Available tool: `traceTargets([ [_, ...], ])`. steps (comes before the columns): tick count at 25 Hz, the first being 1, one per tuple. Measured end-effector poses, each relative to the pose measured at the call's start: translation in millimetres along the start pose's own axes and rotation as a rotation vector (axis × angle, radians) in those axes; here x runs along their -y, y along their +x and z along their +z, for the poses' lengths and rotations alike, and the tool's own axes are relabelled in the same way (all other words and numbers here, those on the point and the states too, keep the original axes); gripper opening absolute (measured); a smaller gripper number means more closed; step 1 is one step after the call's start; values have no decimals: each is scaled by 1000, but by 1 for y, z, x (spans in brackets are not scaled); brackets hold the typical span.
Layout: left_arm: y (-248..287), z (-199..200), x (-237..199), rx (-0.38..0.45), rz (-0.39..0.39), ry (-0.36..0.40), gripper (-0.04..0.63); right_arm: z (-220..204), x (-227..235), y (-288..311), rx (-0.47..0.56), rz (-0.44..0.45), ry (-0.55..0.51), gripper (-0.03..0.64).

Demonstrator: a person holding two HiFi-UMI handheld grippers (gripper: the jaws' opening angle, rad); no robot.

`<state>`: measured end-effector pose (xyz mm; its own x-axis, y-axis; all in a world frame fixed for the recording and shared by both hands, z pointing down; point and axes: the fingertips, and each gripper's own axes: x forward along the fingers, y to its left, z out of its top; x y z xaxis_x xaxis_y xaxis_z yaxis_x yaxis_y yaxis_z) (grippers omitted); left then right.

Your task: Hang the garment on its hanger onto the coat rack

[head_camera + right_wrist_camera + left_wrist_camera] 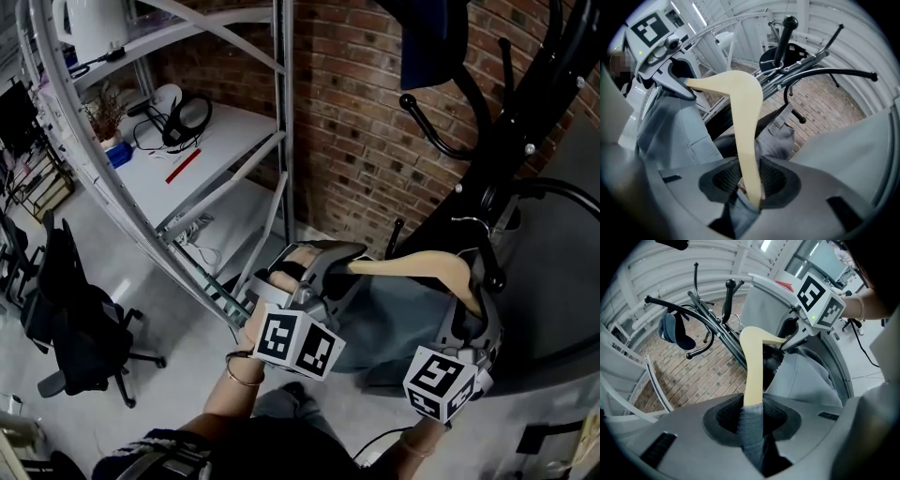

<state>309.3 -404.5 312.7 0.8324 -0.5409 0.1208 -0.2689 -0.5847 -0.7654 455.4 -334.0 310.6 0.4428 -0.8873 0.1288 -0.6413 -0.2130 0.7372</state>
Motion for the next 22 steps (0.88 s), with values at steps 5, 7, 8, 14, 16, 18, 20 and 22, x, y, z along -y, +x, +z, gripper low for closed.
traceTargets([
  [5, -8, 9, 2, 100, -9, -70, 132, 1, 0, -7, 20, 13, 25, 114],
  [7, -11, 14, 5, 115, -28, -74, 163, 2, 1, -12, 30, 16, 31, 122],
  [8, -12, 15, 6, 117, -34, -68, 167, 3, 1, -14, 36, 16, 30, 133],
  [14, -29, 25, 7, 126, -24, -34, 181, 7, -3, -32, 45, 37, -3, 176],
  [16, -38, 28, 5, 132, -11, -30, 181, 6, -5, -40, 41, 44, -15, 176],
  [18, -47, 33, 0, 146, 12, -29, 179, 7, -3, -48, 46, 42, -17, 175],
  [20, -54, 40, -4, 162, 30, -29, 179, 11, 2, -58, 64, 36, -1, 175],
  [22, -60, 45, -2, 176, 26, -34, 179, 17, 8, -68, 95, 27, 17, 163],
])
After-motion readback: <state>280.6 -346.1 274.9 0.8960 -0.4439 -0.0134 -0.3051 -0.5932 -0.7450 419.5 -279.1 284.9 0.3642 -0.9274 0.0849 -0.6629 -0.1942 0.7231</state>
